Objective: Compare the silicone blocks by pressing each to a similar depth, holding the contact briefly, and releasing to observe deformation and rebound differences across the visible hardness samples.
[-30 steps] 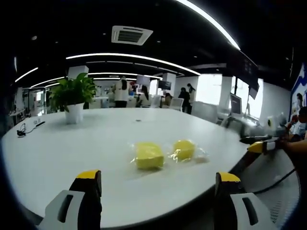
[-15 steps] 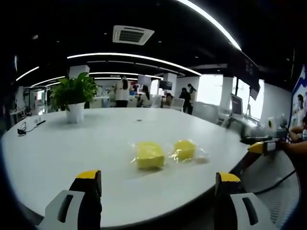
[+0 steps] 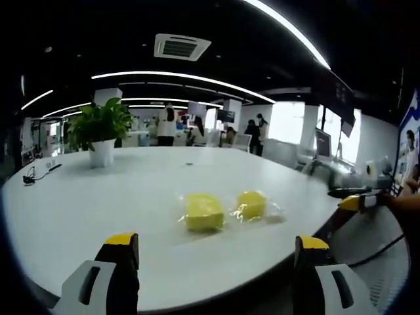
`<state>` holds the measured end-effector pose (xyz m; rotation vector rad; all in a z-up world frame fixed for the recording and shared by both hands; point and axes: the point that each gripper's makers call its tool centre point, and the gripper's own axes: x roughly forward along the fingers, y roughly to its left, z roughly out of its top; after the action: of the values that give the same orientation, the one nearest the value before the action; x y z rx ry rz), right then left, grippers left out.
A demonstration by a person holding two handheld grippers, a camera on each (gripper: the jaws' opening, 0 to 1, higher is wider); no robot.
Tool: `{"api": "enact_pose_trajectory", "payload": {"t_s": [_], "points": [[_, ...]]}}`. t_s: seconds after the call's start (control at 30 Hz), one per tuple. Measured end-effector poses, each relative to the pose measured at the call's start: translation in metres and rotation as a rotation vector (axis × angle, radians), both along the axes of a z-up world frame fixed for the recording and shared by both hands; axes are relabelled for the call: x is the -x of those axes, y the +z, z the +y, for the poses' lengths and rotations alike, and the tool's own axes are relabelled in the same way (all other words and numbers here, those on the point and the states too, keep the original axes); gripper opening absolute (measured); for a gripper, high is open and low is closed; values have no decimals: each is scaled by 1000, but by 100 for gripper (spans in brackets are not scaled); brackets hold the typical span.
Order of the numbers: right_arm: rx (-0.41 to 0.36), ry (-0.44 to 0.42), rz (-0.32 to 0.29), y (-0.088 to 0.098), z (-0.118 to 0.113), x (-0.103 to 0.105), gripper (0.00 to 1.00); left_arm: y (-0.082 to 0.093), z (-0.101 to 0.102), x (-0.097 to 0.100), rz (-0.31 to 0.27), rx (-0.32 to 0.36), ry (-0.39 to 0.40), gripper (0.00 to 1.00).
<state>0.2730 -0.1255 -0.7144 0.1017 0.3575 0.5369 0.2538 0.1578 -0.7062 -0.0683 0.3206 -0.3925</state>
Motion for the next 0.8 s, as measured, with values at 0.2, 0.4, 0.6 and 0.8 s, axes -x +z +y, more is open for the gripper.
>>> {"api": "enact_pose_trajectory", "payload": {"t_s": [0.2,0.4,0.6,0.8], "points": [[1,1,0,0,0,0,96,1,2,-1,-8,-20,1,100],[3,4,7,-1,0,0,96,1,2,-1,-14,-23,-2,100],[4,1,7,-1,0,0,96,4,6,-2,-31,-22,22,100],[2,-4,6,-1,-1,0,96,3,6,-2,-30,-12,19,100]]}}
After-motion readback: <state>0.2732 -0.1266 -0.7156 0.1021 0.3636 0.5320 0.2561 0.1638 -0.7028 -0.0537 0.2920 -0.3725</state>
